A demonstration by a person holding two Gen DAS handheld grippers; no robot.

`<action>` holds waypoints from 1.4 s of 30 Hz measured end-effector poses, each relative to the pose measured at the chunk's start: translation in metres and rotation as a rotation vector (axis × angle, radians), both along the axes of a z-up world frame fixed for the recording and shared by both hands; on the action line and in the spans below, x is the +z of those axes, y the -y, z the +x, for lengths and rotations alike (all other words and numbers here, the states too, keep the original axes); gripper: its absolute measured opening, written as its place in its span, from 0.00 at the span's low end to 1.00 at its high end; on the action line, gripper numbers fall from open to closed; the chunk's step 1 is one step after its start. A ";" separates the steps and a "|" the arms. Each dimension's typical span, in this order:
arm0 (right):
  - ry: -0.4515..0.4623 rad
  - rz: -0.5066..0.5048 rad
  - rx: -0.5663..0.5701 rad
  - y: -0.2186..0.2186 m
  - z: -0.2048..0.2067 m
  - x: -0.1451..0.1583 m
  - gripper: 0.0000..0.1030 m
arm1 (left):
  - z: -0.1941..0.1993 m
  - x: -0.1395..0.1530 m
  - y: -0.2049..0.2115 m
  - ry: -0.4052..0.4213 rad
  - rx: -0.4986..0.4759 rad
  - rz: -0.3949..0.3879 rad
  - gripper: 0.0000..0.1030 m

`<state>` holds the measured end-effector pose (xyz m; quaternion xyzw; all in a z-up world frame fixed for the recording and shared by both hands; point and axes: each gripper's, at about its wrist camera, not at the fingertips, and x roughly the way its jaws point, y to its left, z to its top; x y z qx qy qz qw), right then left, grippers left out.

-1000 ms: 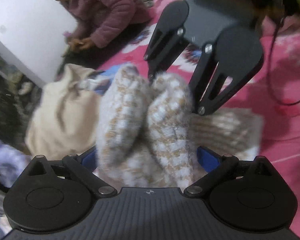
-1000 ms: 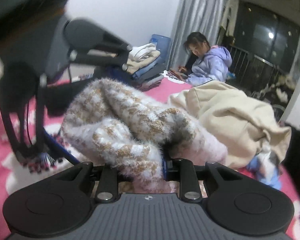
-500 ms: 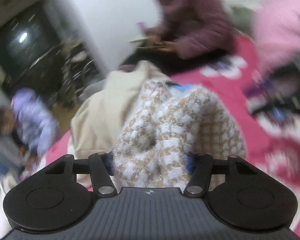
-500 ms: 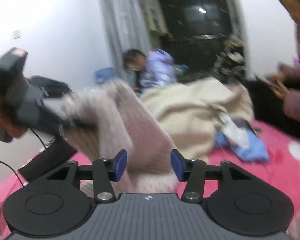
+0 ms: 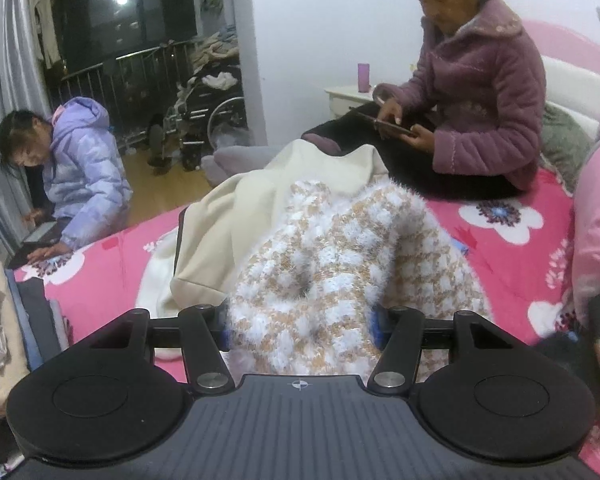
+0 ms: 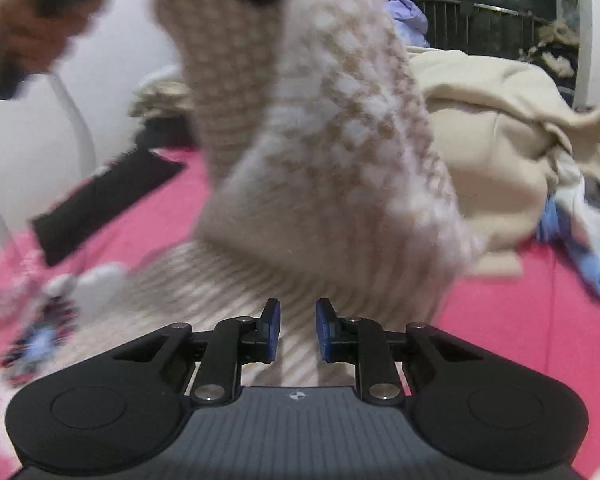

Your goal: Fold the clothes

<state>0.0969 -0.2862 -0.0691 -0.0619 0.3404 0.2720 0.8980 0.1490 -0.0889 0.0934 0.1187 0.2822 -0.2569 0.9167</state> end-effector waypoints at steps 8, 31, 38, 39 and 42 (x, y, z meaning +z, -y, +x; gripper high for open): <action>-0.067 0.257 -0.286 0.042 0.062 -0.010 0.03 | 0.007 -0.009 -0.008 -0.008 0.001 -0.030 0.55; -0.316 0.311 -0.214 0.066 0.015 -0.027 0.24 | 0.009 -0.015 -0.015 -0.005 -0.005 -0.060 0.55; -0.334 0.349 -0.234 0.060 0.034 -0.034 0.24 | 0.010 -0.017 -0.014 -0.008 0.007 -0.063 0.55; -0.334 0.355 -0.235 0.060 0.035 -0.036 0.23 | 0.010 -0.017 -0.014 -0.009 0.008 -0.064 0.55; -0.290 0.355 -0.247 0.060 0.033 -0.033 0.08 | 0.011 -0.017 -0.014 -0.010 0.010 -0.066 0.55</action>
